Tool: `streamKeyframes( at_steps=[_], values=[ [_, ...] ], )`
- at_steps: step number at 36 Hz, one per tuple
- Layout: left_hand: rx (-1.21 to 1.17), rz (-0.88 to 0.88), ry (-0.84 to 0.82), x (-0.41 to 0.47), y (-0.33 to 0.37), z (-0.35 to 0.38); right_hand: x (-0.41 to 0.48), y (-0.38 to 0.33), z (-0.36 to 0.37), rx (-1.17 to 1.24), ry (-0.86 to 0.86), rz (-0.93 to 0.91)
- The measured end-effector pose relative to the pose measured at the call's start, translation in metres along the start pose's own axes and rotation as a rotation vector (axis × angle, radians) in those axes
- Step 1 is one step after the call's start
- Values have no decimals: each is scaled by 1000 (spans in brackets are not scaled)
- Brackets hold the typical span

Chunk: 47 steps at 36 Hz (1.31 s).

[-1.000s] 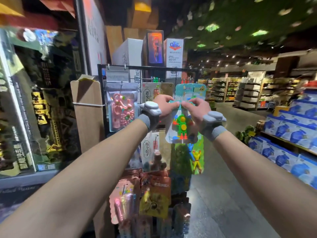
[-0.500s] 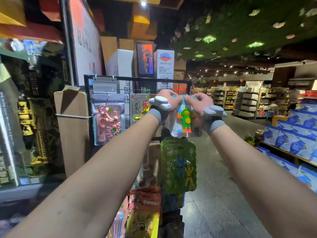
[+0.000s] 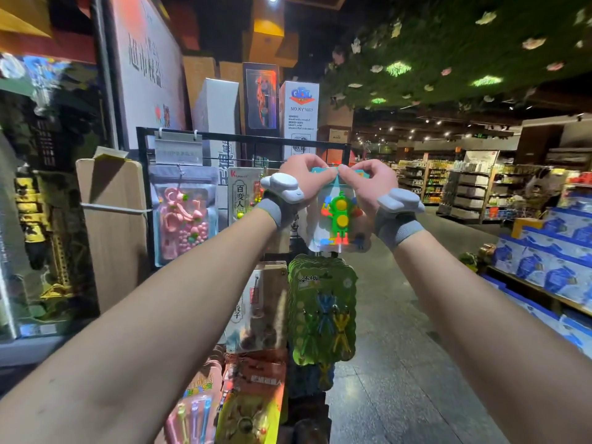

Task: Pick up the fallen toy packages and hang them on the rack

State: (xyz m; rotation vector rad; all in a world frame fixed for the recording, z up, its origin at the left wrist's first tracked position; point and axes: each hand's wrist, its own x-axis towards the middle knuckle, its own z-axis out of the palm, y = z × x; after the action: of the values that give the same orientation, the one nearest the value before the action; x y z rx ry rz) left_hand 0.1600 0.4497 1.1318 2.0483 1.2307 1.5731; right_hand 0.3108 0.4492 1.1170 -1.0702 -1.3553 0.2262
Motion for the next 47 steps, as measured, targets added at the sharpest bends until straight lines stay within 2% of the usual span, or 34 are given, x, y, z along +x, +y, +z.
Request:
streamKeyframes(
  at_steps=[8, 15, 21, 26, 43, 47],
  values=[
    [93, -14, 24, 8, 6, 4, 11, 1, -3, -69, 4, -32],
    [259, -30, 58, 10, 17, 7, 16, 5, -4, -33, 6, -3],
    [309, -20, 71, 8, 10, 3, 18, 13, -5, -17, -67, 49],
    [359, -32, 64, 8, 11, 0, 17, 12, -1, -15, -53, 80],
    [321, -114, 57, -6, 14, -12, 19, 8, -9, -124, -63, 91],
    [301, -127, 34, -13, 11, -18, 12, 4, -12, -136, 17, 127]
  ],
)
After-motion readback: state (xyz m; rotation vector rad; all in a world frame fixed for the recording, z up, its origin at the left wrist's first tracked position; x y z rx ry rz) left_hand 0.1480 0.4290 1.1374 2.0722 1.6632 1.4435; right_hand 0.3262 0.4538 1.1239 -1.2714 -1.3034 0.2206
